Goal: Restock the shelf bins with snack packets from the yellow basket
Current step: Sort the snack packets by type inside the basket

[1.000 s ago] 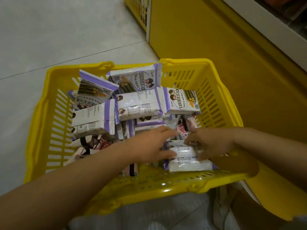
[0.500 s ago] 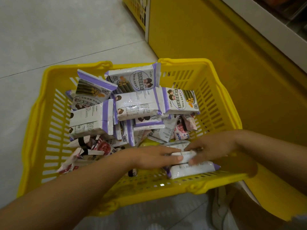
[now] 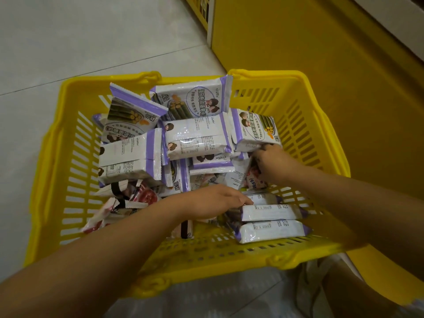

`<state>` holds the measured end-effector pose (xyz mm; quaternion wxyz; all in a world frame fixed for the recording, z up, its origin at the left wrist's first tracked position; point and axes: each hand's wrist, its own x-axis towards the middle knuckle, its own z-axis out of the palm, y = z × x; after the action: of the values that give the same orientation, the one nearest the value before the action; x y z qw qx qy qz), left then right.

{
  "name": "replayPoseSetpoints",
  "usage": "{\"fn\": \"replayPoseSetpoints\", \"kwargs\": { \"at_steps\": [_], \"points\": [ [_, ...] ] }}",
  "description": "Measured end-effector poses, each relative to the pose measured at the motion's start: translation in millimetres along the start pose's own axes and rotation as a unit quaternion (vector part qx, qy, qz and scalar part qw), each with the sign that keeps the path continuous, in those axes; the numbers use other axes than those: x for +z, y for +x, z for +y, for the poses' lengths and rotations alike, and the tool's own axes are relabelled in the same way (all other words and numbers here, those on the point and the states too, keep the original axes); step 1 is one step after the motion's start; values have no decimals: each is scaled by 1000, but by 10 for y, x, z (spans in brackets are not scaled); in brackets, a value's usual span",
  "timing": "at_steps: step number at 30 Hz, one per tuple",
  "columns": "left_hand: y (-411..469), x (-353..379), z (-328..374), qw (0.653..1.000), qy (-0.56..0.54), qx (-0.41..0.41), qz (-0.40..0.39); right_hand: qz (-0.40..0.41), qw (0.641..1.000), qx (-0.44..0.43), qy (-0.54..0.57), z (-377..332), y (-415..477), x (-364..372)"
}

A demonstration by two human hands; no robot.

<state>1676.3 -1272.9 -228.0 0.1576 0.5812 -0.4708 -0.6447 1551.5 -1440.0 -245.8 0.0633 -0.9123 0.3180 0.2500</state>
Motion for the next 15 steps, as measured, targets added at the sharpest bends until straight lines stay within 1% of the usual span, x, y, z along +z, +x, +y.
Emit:
{"fn": "replayPoseSetpoints", "kwargs": {
  "at_steps": [4,8,13,15],
  "points": [
    [-7,-7,-4,1000,10,3,4,-6,991,30,129,-30,26,67],
    [-54,-26,8,1000,9,9,2,-45,973,85,210,-29,28,150],
    [-79,-22,28,1000,20,8,5,-63,955,113,268,-55,83,253],
    [-79,-21,30,1000,19,6,7,-68,953,120,271,-62,90,281]
  ]
}}
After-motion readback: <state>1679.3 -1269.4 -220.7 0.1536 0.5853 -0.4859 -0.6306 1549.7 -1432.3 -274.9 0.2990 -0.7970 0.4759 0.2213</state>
